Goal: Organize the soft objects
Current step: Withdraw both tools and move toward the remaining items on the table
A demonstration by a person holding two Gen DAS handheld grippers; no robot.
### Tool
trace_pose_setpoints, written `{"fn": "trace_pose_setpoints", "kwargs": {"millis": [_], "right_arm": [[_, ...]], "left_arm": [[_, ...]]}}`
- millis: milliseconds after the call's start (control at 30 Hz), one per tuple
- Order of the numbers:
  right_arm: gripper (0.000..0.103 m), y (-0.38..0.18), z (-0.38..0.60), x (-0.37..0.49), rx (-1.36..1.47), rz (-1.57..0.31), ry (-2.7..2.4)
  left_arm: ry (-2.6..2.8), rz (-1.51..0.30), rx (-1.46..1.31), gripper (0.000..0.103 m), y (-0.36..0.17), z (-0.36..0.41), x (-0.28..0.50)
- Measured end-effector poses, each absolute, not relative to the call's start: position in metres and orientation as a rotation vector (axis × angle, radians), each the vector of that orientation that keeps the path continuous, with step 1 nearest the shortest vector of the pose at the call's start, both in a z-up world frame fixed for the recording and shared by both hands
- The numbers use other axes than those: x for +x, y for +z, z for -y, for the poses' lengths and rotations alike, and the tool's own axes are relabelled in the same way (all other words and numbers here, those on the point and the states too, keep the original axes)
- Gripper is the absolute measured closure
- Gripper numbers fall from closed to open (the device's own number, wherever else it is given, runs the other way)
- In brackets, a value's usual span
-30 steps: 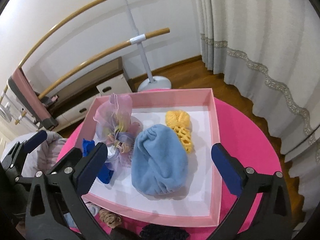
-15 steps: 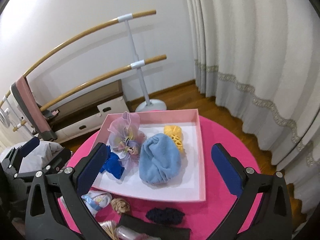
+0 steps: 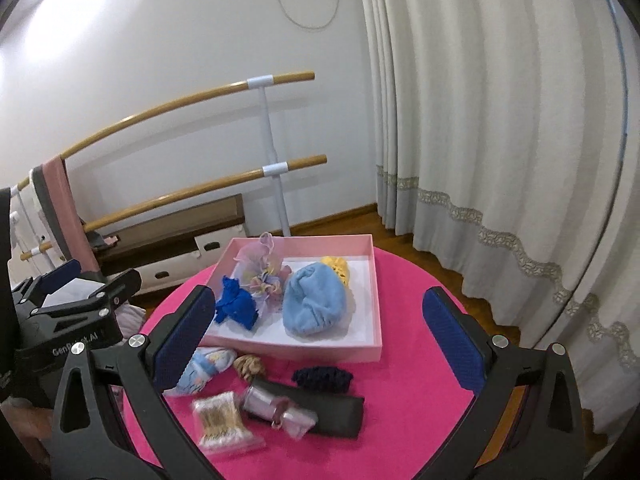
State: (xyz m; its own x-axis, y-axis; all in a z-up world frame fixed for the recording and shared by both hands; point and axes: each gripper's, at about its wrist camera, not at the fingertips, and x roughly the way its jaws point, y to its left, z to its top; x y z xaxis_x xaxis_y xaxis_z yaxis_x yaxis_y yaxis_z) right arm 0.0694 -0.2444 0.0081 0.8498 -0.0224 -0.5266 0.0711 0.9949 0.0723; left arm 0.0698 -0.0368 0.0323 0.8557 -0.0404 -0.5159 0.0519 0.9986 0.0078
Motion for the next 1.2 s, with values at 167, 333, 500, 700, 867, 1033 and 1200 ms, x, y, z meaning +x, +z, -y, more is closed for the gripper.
{"fn": "trace_pose_setpoints", "kwargs": {"millis": [167, 333, 500, 700, 867, 1033, 1200], "right_arm": [[0.000, 0.016, 0.242, 0.031, 0.092, -0.509, -0.053], [0.000, 0.020, 0.235, -0.005, 0.100, -0.481, -0.060], [0.000, 0.026, 0.221, -0.038, 0.079, -0.443, -0.054], [0.000, 0.028, 0.213, -0.065, 0.076, -0.412, -0.057], [0.000, 0.026, 0.209, -0.081, 0.045, -0.397, -0.080], [0.000, 0.020, 0.208, -0.085, 0.043, -0.413, -0.082], [0.000, 0.017, 0.207, -0.087, 0.042, -0.419, -0.081]], "left_arm": [[-0.043, -0.489, 0.021, 0.000, 0.040, 0.032, 0.021], [-0.041, -0.460, 0.021, 0.000, 0.034, 0.026, -0.022], [-0.043, -0.448, -0.005, 0.000, 0.029, 0.019, -0.056], [-0.039, -0.424, 0.003, 0.000, 0.027, 0.014, -0.089], [-0.043, -0.407, 0.006, 0.000, 0.026, 0.013, -0.113], [-0.046, -0.405, 0.005, 0.000, 0.020, 0.010, -0.128], [-0.043, -0.415, 0.001, 0.000, 0.019, 0.007, -0.132]]}}
